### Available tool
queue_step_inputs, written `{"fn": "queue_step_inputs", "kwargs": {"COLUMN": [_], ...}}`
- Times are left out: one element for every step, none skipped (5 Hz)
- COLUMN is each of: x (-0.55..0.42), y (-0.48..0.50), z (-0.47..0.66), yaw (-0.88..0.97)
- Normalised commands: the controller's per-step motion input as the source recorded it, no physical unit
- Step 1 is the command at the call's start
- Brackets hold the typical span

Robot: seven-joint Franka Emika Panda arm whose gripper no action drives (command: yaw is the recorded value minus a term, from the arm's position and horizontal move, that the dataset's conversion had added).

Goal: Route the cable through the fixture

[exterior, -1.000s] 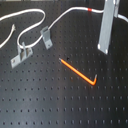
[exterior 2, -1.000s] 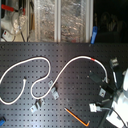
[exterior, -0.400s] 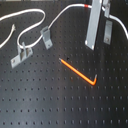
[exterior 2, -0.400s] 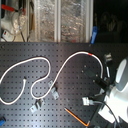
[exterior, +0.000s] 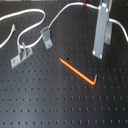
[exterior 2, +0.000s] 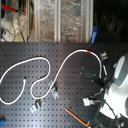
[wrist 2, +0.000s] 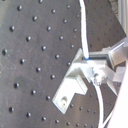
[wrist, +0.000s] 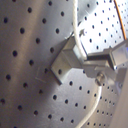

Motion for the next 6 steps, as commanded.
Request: {"fn": "queue_step_inputs", "kwargs": {"x": [-0.179, -0.029, -0.13, -0.216, -0.021, -0.123], "y": [0.005, 0.009, -0.109, -0.192, 0.009, 0.105], "z": [-0.03, 0.0, 0.06, 0.15, 0.02, 0.01], "yaw": [0.07, 0.0, -0.18, -0.18, 0.0, 0.25]}}
